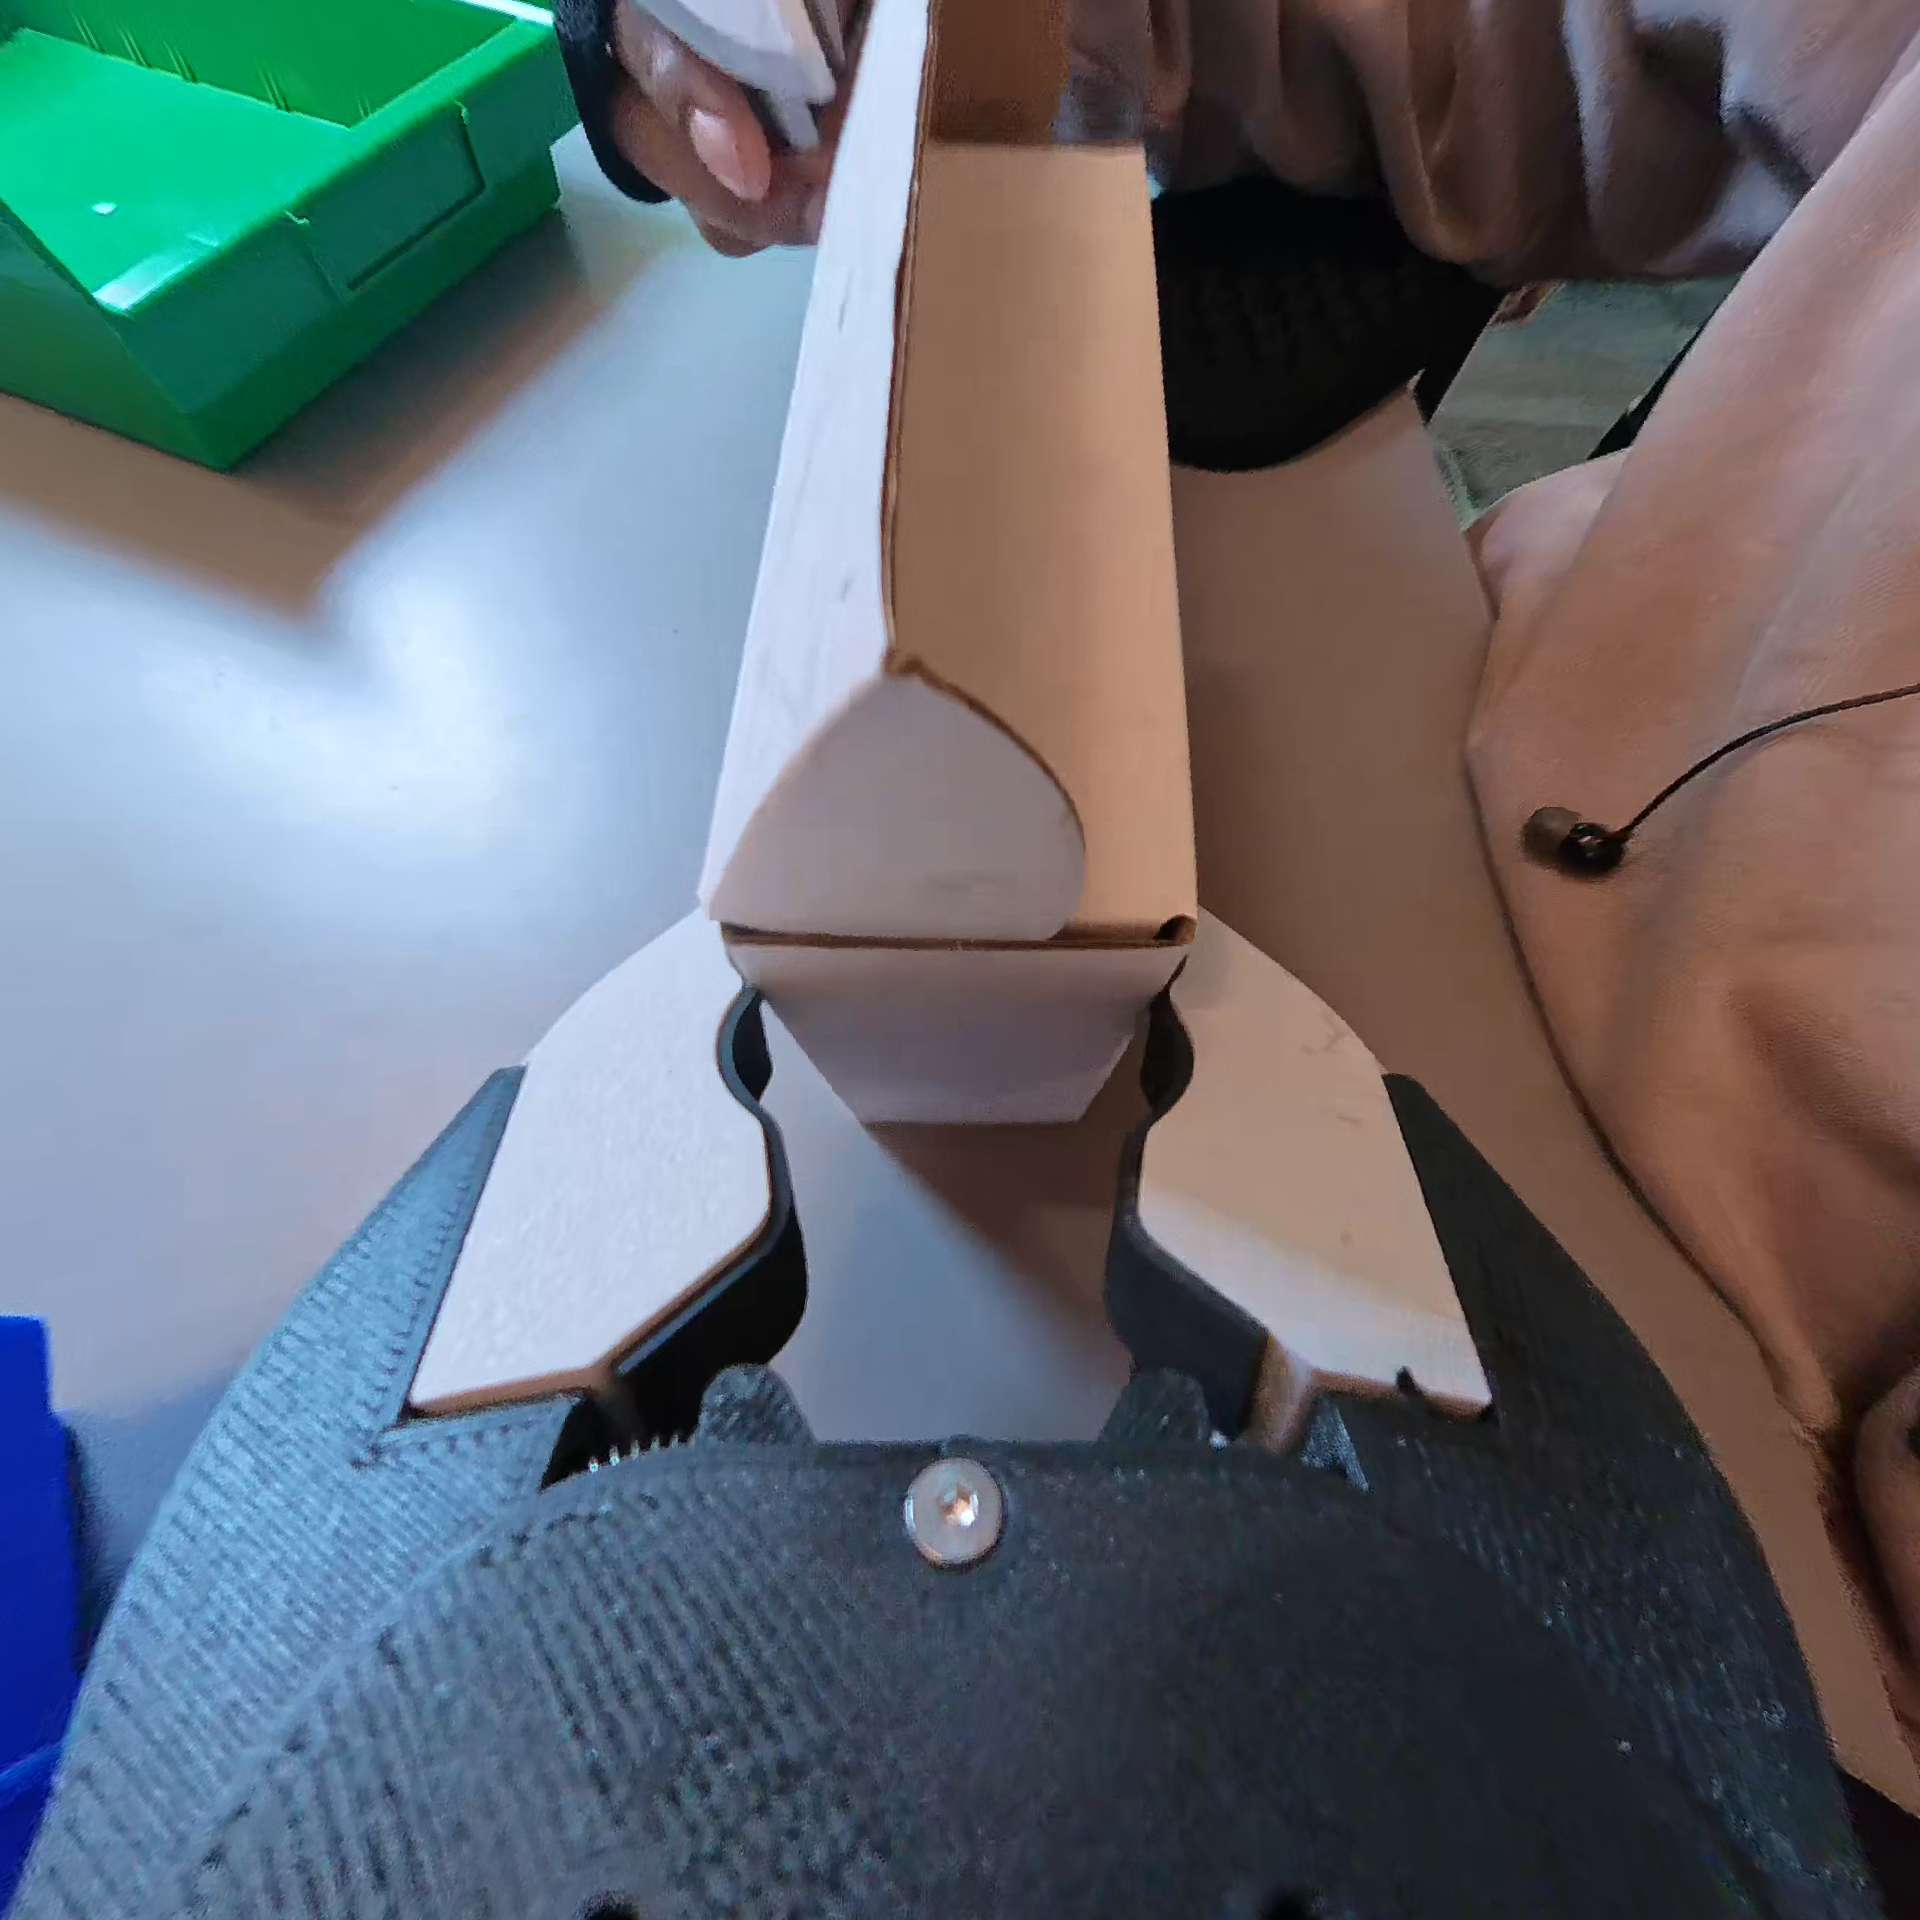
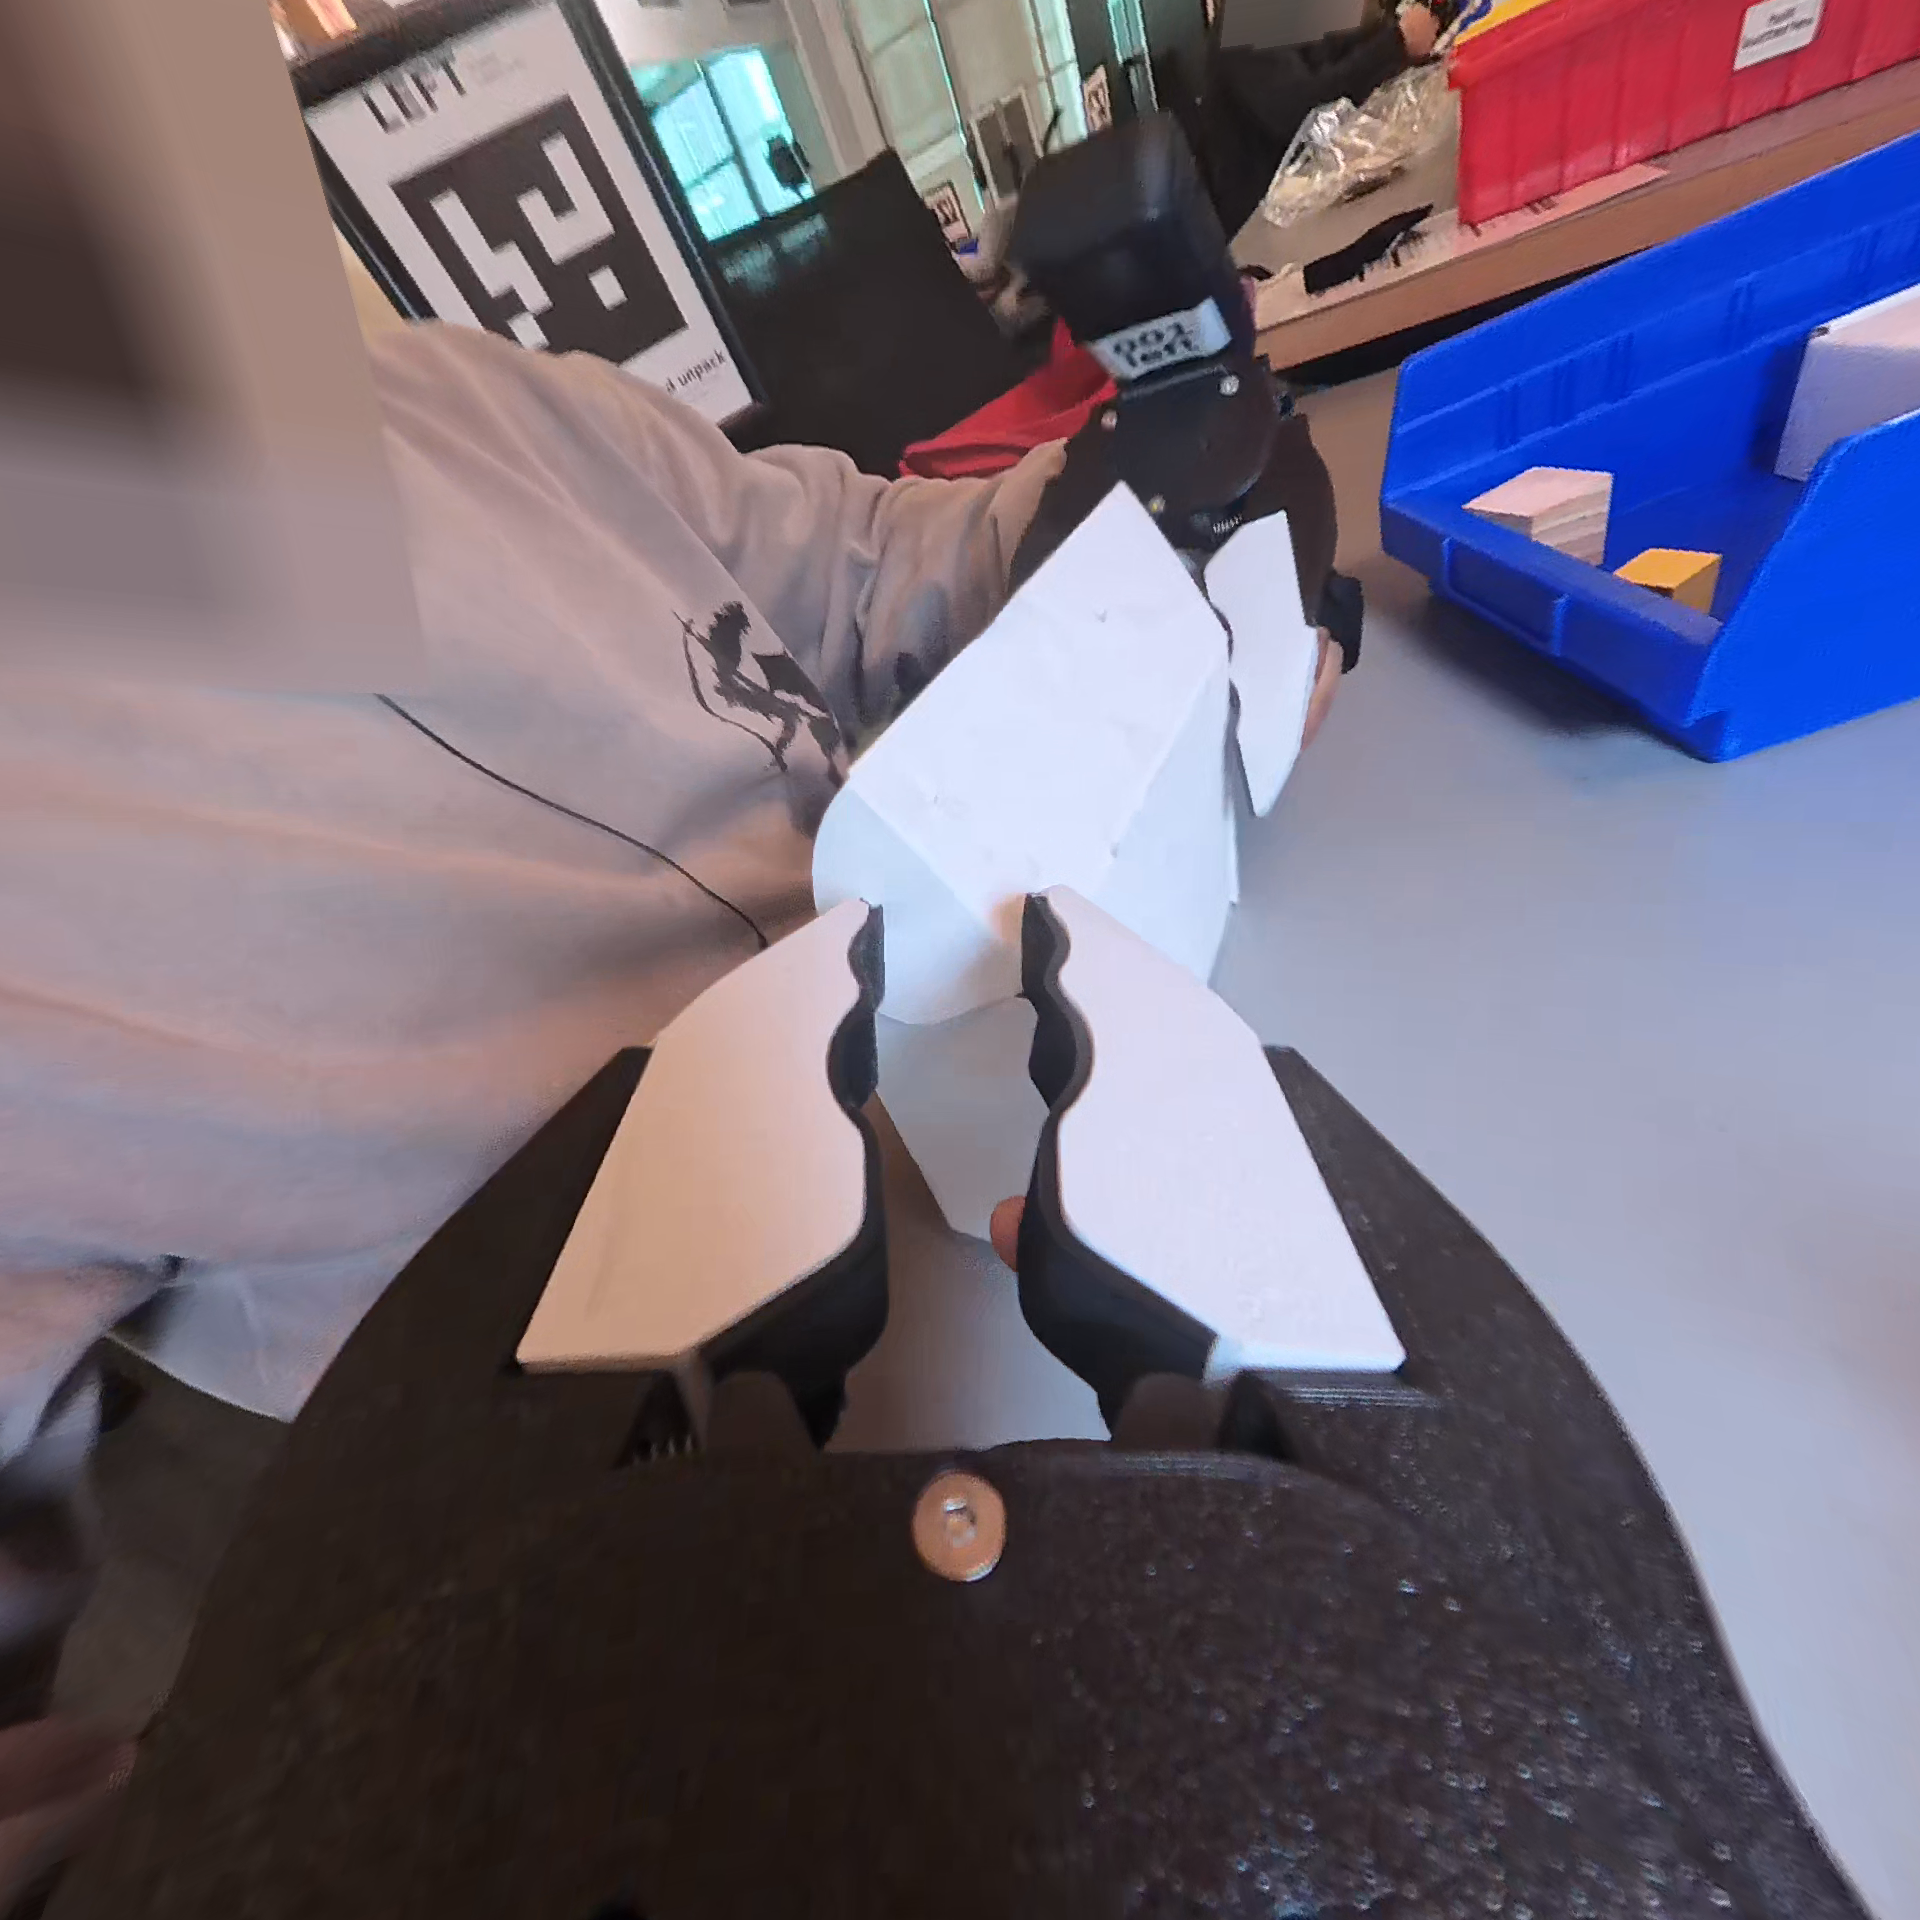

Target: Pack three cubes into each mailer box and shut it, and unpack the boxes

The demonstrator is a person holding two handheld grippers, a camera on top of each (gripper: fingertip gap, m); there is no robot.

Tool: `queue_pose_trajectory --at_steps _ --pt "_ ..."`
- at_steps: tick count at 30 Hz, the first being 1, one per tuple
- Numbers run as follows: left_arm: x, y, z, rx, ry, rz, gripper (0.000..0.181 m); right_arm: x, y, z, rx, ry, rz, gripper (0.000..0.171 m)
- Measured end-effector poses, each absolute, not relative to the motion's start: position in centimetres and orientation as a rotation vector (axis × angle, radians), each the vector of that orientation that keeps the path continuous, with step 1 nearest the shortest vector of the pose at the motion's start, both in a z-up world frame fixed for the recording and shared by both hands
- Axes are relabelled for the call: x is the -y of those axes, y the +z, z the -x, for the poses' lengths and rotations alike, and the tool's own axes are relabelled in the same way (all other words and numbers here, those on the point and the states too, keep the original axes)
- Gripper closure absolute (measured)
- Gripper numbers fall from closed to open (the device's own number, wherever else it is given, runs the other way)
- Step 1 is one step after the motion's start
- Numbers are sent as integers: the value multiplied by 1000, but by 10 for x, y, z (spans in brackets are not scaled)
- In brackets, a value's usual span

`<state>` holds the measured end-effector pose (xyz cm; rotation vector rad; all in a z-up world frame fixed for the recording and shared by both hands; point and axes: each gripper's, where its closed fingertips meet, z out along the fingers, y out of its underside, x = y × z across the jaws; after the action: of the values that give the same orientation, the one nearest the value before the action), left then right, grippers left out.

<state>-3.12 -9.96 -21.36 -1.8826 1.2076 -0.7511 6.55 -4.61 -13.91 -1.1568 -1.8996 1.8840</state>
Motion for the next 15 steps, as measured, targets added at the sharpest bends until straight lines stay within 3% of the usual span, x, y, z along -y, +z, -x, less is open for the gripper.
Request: queue_pose_trajectory --at_steps 7,15 --pt "101 -197 24 -1060 -910 1799 105 59 -153 -75 1979 1697 1081 132" --pt "103 -198 19 -1078 -887 1793 110 79 -150 -78 2101 1480 963 138"
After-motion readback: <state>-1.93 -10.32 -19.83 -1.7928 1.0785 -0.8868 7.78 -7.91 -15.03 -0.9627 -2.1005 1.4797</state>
